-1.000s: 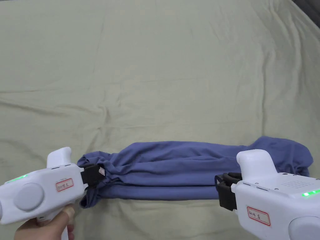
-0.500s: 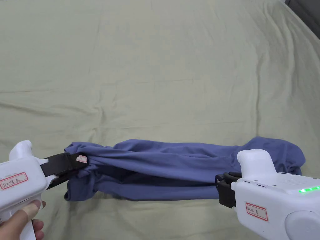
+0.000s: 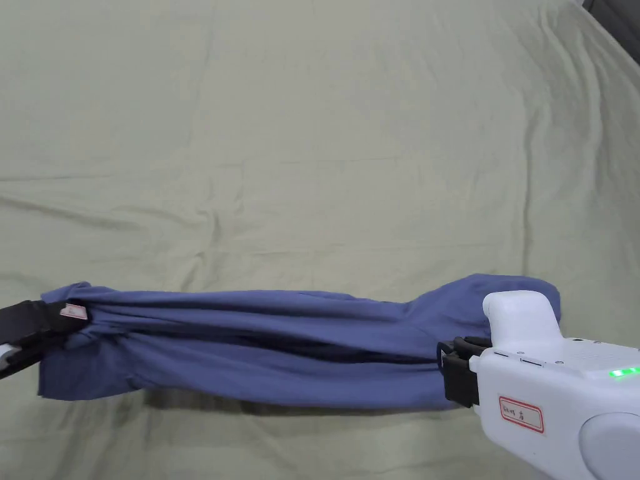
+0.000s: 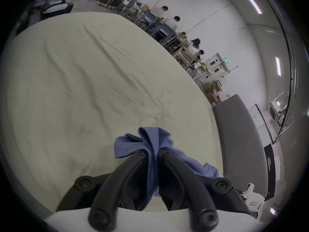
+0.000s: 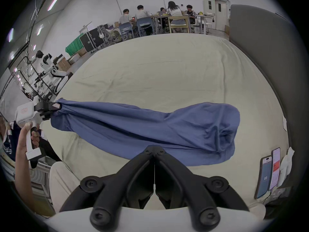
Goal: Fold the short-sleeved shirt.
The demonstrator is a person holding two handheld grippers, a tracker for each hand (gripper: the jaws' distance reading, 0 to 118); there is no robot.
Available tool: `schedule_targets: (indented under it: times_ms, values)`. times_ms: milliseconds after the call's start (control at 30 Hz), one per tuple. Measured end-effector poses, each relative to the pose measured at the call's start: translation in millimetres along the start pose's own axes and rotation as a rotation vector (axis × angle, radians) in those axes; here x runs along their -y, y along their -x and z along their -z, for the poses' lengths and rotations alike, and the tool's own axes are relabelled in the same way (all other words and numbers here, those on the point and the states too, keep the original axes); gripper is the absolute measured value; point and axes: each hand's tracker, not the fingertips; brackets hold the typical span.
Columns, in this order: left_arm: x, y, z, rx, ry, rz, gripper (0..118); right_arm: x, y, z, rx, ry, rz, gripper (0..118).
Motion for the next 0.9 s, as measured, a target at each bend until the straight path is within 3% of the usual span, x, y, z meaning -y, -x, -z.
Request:
schedule_targets:
  times_ms: [233, 367, 533, 767, 800, 833, 900]
  values:
    - [11, -31, -11, -0.071, -0.030, 0.085, 8, 0, 8, -1, -0.018, 0.002, -0.021, 3]
    - [43, -91, 10, 0.048, 0.027, 0.152, 8, 0, 8, -1, -0.021, 0.000, -0.017, 3]
    - [90, -164, 74, 0.085, 0.138, 0.297, 8, 1, 1, -5, -0.016, -0.002, -0.010, 3]
    - [154, -177, 180, -0.101, 0.318, 0.373, 11, 7, -14, -9, 0.001, 0.010, 0.011, 3]
    - [160, -172, 186, -0.100, 0.320, 0.372, 25, 7, -16, -8, 0.003, 0.012, 0.015, 3]
    - [163, -166, 191, -0.079, 0.333, 0.357, 60, 8, -18, -7, 0.004, 0.015, 0.018, 3]
    - [156, -165, 175, 0.086, 0.351, 0.295, 104, 8, -21, -5, 0.005, 0.024, 0.024, 3]
